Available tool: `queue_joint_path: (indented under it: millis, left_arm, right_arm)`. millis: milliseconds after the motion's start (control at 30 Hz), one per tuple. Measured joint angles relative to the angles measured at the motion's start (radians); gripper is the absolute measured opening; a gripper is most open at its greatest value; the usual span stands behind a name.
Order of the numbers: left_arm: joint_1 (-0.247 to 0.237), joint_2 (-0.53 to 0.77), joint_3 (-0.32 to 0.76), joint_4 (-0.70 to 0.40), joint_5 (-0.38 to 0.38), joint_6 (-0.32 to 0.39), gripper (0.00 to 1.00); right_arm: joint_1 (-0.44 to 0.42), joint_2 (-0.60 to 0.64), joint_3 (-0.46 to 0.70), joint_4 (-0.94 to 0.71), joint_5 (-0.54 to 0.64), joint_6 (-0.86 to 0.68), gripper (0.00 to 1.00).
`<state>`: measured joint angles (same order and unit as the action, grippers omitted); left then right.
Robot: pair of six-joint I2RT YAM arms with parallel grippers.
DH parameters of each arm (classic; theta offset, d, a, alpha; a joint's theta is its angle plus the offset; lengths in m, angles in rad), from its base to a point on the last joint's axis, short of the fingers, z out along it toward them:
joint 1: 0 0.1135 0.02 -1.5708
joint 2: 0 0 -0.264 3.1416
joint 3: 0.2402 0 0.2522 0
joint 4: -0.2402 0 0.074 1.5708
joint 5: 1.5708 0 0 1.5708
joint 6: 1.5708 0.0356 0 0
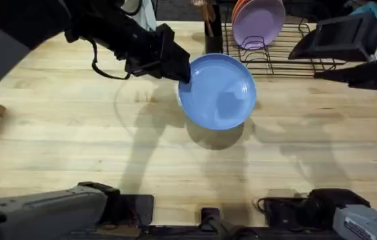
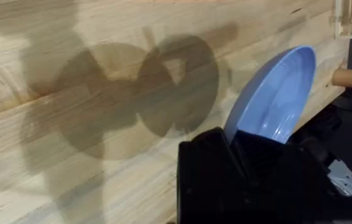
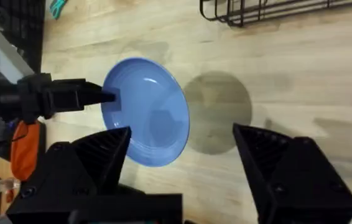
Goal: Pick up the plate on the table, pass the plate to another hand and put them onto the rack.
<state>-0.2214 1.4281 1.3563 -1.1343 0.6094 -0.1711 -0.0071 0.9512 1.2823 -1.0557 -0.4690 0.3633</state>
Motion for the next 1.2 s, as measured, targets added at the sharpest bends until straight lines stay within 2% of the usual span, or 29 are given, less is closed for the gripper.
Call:
queue_joint_path:
  millis: [267,567,600,733,1067,1200]
  left_arm:
    - [0.0,0.0,0.0,0.0,0.0,0.0,0.041]
    - [0.0,0.0,0.0,0.0,0.0,0.0,0.041]
    - [0.0,0.0,0.0,0.0,0.0,0.0,0.041]
    - [0.0,0.0,0.0,0.0,0.0,0.0,0.041]
    - [0.0,0.0,0.0,0.0,0.0,0.0,0.041]
    - [0.0,0.0,0.0,-0.001,0.0,0.0,0.041]
  right_arm:
    - [0.006,0.043,0.0,-0.061,-0.003,0.029,0.992]
    - [0.075,0.077,0.0,-0.065,-0.002,0.016,0.992]
    - [0.132,0.161,0.0,-0.065,-0.002,0.01,0.992]
    - [0.199,0.249,0.0,-0.06,-0.001,0.009,0.992]
    - [0.232,0.36,0.0,-0.01,0.001,0.007,0.986]
    - [0.232,0.383,0.0,-0.007,0.001,0.006,0.946]
